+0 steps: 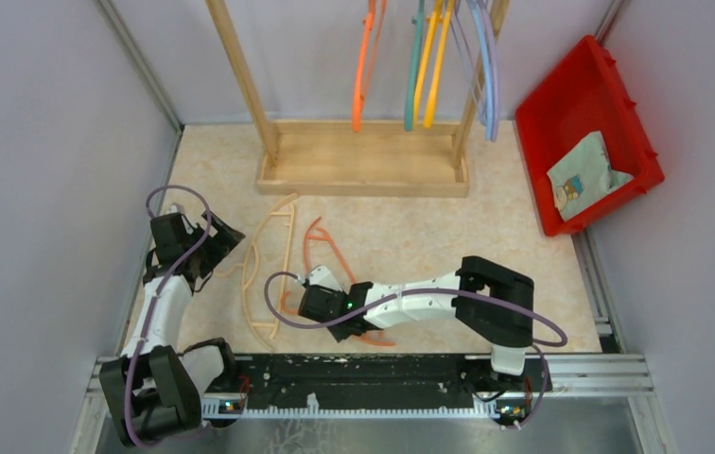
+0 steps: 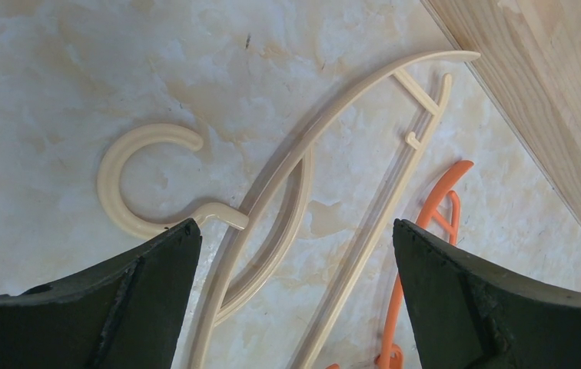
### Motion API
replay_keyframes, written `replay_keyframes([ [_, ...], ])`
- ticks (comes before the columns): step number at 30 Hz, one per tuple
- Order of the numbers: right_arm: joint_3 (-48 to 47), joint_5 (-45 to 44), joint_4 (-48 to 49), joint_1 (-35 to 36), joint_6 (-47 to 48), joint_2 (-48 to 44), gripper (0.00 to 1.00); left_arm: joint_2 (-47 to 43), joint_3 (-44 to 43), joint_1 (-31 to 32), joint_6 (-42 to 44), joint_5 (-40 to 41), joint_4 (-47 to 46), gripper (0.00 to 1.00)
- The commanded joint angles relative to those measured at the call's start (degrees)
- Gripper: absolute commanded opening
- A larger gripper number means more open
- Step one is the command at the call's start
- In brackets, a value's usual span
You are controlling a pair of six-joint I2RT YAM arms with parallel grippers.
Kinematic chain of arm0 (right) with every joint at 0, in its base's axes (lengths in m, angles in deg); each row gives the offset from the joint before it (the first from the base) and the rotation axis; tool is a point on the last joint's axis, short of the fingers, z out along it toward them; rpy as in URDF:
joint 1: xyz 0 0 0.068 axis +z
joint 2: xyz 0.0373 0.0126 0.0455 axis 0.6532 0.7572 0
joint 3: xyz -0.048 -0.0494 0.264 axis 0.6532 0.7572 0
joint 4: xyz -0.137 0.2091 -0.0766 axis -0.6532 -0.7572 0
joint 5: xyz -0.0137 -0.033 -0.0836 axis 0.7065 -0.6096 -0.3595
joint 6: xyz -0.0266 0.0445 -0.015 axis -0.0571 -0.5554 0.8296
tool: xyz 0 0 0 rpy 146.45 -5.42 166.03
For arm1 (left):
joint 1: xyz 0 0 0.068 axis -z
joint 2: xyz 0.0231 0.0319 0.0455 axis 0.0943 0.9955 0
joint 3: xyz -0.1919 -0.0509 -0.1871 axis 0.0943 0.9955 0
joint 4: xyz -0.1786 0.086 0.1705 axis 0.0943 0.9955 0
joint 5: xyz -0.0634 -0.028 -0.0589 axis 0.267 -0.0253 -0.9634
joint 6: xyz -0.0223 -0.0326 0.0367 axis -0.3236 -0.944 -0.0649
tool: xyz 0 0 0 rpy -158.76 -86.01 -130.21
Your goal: Organize the hangers
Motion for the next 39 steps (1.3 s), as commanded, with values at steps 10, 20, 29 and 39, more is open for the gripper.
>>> replay_keyframes([
  [10,2.9,3.4,2.5,-4.4,-4.3,-1.9,0.00,-0.5,0.5,-0.3,0.6,-0.8,-1.2,0.99],
  [20,-17.8,17.4,8.5,-12.2,-5.4,-14.6,0.00,-0.7,0.5,-0.3,0.3,-1.3,-1.5,0.99],
  [29,-40.0,17.3,18.4,-16.4,-9.4,-4.0,0.00,0.1,0.9,-0.3,-1.2,-2.2,-3.0,0.99],
  [39,-74.2,15.6,22.7,-24.0,-11.6,14.4,0.00,0.1,1.1,-0.4,-0.9,-2.1,-2.6,0.99],
])
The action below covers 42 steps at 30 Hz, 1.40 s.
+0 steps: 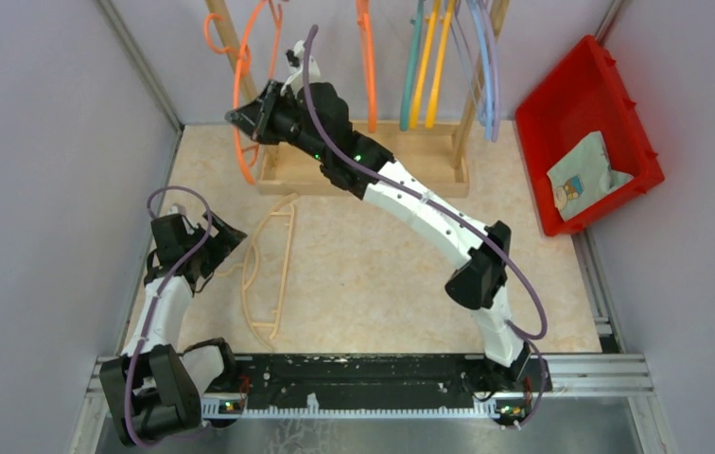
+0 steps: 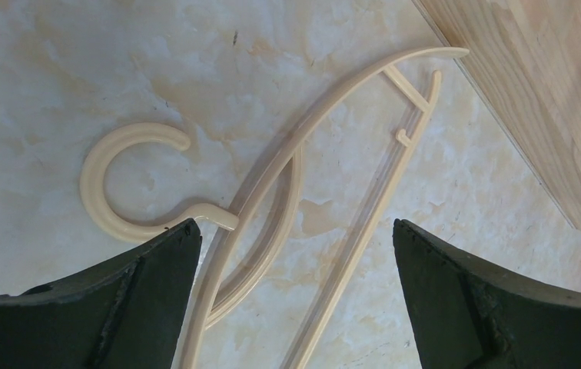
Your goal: Organize the hangers
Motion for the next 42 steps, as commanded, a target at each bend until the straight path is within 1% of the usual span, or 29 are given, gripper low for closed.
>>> replay_keyframes([
  [1,-12.2,-1.5,6.1,-3.0,-1.6,4.4,0.00,0.0,0.2,-0.3,0.2,-0.4,-0.7,0.99],
  [5,-13.9,-2.5,9.2,-5.6,-4.5,6.3,0.00,-0.5,-0.1,-0.3,0.9,0.2,-0.1,0.99],
  [12,-13.1,-0.3,14.4,-11.0,-7.7,7.0,0.00,0.2,-0.5,-0.4,1.6,0.4,0.1,0.99],
  [18,-12.2,-1.9,13.0,-13.8,-11.8,6.8,0.00,1.6,-0.8,-0.3,1.6,0.3,-0.5,0.99],
  [23,-6.4,-3.9,15.3,-15.2,-16.8,4.7,0.00,2.1,-1.2,-0.3,1.8,0.5,-0.8,0.99],
  [27,-4.9,-5.0,13.3,-16.3,-18.1,3.3,0.00,2.2,-1.0,-0.3,2.0,0.8,-0.8,0.99],
  [32,2.6,-5.7,16.1,-17.5,-20.7,-0.4,0.00,2.3,-0.9,-0.3,2.1,0.6,-0.8,0.99],
  [36,6.4,-4.3,17.9,-17.6,-20.3,-2.6,0.00,2.4,-0.9,-0.3,2.1,0.4,-0.9,0.99],
  [37,6.9,-3.8,18.2,-17.7,-20.1,-3.0,0.05,2.5,-1.0,-0.3,2.1,0.3,-0.9,0.99],
  [38,7.2,-3.6,18.1,-17.6,-19.9,-3.6,0.14,2.7,-1.1,-0.3,2.1,0.0,-0.9,0.99],
  [40,8.0,-3.5,17.6,-17.6,-18.8,-5.0,0.26,2.7,-1.2,-0.3,2.1,-0.1,-0.7,0.99],
  [41,8.4,-4.0,17.0,-17.4,-17.9,-6.4,0.47,2.7,-1.2,-0.4,2.1,-0.1,-0.6,0.99],
  [42,9.2,-5.0,16.4,-17.0,-16.8,-7.5,0.57,2.6,-1.2,-0.3,2.2,-0.1,-0.6,0.99],
])
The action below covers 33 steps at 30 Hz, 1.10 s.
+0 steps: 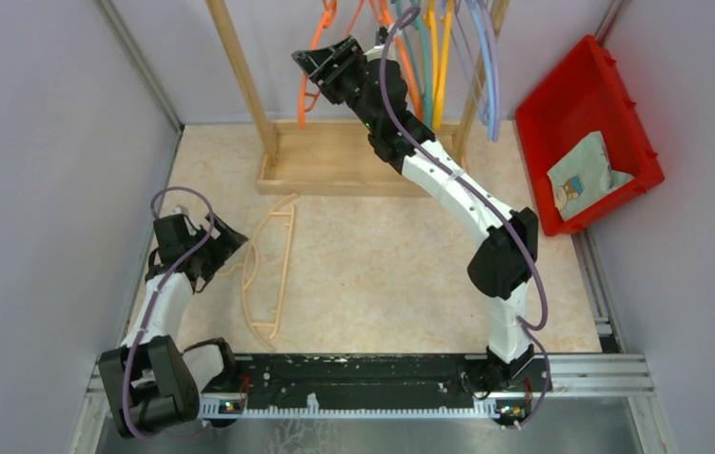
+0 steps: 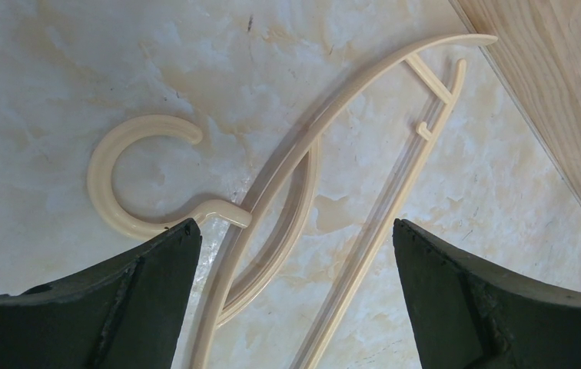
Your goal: Organize the hangers
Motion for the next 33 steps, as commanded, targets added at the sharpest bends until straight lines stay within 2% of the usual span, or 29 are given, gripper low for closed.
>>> replay_keyframes([
  [1,2.4,-3.1,-0.4,0.4,3.6,-8.1,0.60,0.1,-1.1,-0.3,0.9,-0.3,-1.0,0.99],
  [5,5.4,-9.8,-5.3,2.8,11.2,-13.4,0.69,0.2,-1.5,-0.3,1.2,-0.4,-0.9,0.99],
  [9,4.7,-17.5,-14.3,6.1,21.1,-16.2,0.84,0.3,-1.8,-0.3,1.1,-0.6,-0.5,0.99],
  [16,9.3,-29.3,-20.6,13.1,38.1,-22.4,0.86,0.8,-1.7,-0.3,1.1,0.2,-0.6,0.99],
  [21,12.4,-37.0,-26.0,21.1,51.0,-23.9,0.89,1.5,-3.4,-0.3,0.8,0.8,0.0,0.99],
  [25,19.1,-39.8,-30.5,27.9,52.7,-26.5,0.89,3.0,-7.1,-0.4,1.9,3.2,4.0,0.99],
  [28,25.8,-39.5,-32.4,31.6,51.2,-28.4,0.89,4.0,-9.1,-0.3,2.4,8.8,7.2,0.99],
  [33,30.4,-28.5,-34.6,33.1,45.9,-26.4,0.86,6.9,-11.4,-0.8,1.6,12.7,8.9,0.99],
])
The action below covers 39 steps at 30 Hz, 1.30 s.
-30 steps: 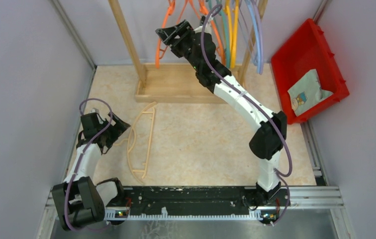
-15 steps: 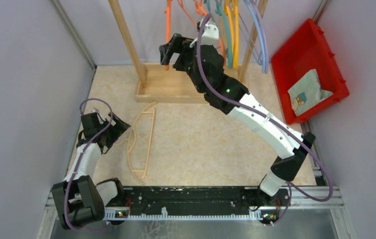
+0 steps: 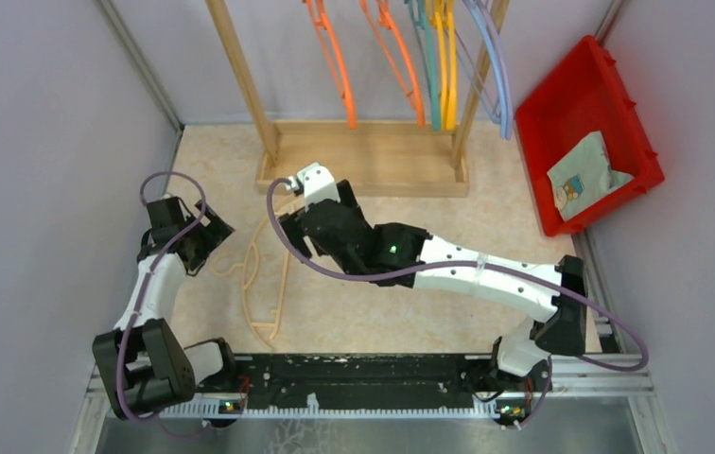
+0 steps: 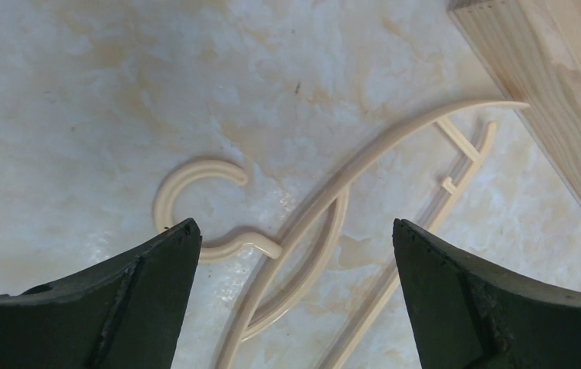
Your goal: Organize the hangers
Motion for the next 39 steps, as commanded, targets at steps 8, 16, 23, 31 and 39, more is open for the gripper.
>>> replay_keyframes([
  [8,-2.4,19.8,-0.7,0.3,-6.3,11.4,0.80,5.8,-8.7,-2.4,0.5,5.2,4.5,0.99],
  [16,3.6,20.1,1.6,-6.8,-13.2,10.6,0.81,-3.5,-4.8,0.5,1.9,-3.5,11.7,0.85],
  [23,11.7,27.0,8.3,-19.4,-11.1,3.6,0.80,-7.0,-2.3,4.9,-1.8,-3.0,19.1,0.68],
  [31,17.4,35.5,10.2,-28.8,-10.2,-0.9,0.79,-12.1,0.5,9.6,-7.7,-0.3,22.6,0.58],
  [39,17.7,37.9,10.6,-31.3,-7.8,-3.0,0.79,-2.4,-0.9,12.9,-7.4,5.8,22.5,0.58],
])
